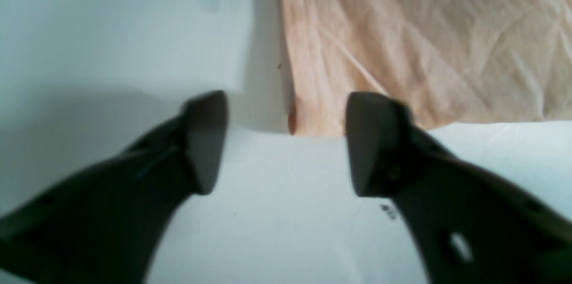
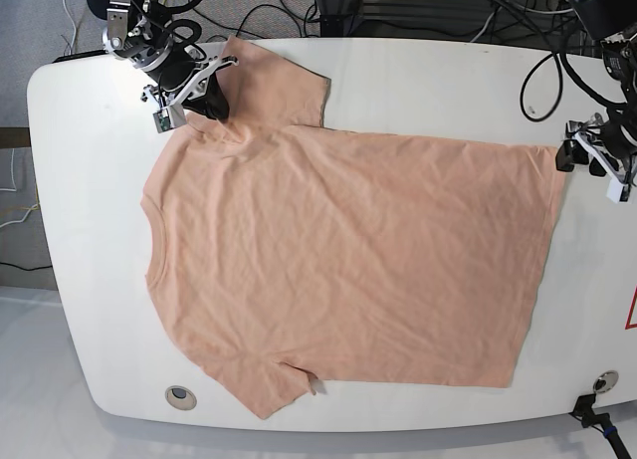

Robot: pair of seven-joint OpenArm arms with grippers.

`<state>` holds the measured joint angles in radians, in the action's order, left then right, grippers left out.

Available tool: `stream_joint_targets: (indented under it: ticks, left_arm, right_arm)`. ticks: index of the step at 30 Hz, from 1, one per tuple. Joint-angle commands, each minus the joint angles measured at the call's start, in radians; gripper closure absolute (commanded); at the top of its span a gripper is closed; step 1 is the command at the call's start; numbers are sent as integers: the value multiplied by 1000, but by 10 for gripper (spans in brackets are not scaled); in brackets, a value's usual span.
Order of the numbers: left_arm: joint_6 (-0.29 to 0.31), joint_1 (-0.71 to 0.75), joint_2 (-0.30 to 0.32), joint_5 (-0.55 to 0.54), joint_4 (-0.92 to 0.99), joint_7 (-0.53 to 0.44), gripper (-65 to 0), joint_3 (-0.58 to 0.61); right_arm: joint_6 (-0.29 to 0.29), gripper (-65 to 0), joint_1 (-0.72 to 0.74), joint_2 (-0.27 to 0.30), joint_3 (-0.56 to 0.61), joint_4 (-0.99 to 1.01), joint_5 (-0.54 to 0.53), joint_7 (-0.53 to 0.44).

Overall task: Fold the T-shirt properly
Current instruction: 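Grasp the shirt corner with the left gripper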

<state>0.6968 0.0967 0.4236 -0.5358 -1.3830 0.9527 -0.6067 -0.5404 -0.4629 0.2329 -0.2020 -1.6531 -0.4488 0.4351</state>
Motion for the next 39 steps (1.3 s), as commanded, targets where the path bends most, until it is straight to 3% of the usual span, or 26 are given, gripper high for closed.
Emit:
stream_joint_targets:
  ticks: [1, 14, 34, 39]
  left_arm:
    - [1, -12, 22, -11, -16, -16, -469, -8]
    - [1, -51, 22, -13, 153, -19, -469, -6]
    - [1, -81, -6, -17, 143, -16, -468, 52]
    - [1, -74, -6, -17, 11, -10, -468, 51]
  right_arm:
    - [3, -9, 0, 10, -3, -11, 5, 6]
    - [3, -9, 14, 10, -3, -9, 5, 6]
    - [3, -9, 14, 10, -3, -9, 5, 6]
    - [3, -9, 14, 10, -3, -9, 5, 6]
